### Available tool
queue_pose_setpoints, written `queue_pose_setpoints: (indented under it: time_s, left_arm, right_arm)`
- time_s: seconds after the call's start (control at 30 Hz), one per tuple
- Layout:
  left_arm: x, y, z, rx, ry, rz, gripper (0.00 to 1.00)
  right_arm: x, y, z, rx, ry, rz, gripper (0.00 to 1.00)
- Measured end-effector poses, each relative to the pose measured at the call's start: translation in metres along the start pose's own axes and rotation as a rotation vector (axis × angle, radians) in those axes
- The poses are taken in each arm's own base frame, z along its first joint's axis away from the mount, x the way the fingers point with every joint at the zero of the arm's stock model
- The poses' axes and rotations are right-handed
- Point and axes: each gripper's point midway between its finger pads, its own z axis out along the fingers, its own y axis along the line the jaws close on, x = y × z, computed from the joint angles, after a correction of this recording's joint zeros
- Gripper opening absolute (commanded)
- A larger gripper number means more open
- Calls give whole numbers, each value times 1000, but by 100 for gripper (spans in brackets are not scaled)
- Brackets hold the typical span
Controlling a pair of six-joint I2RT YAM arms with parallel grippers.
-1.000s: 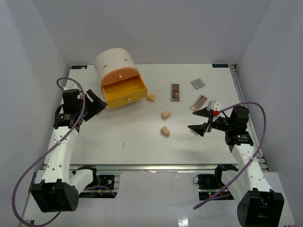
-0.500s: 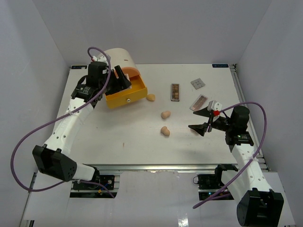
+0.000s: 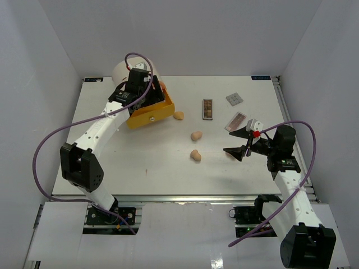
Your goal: Organize the makeup
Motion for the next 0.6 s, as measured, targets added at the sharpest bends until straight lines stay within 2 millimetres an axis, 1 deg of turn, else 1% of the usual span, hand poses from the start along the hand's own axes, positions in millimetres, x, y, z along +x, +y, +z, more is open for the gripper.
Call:
queue_pose_setpoints:
  time_s: [0.07,0.17,0.2,0.43,0.6]
  left_arm:
    - [5,1,6,-16,8,6,55]
    - [9,4,11,-35,14,12,89]
    - [9,4,11,-40,13,14,98]
    - [6,9,14,-61,-15,24,98]
    - [3,7,12,-55,-30,26,98]
  right_arm:
    - [0,0,0,0,0,0,78]
    - [0,0,0,0,0,0,78]
    - [0,0,0,0,0,0,78]
    - [0,0,0,1,0,0,78]
    - [0,-2,-1,9,1,0,78]
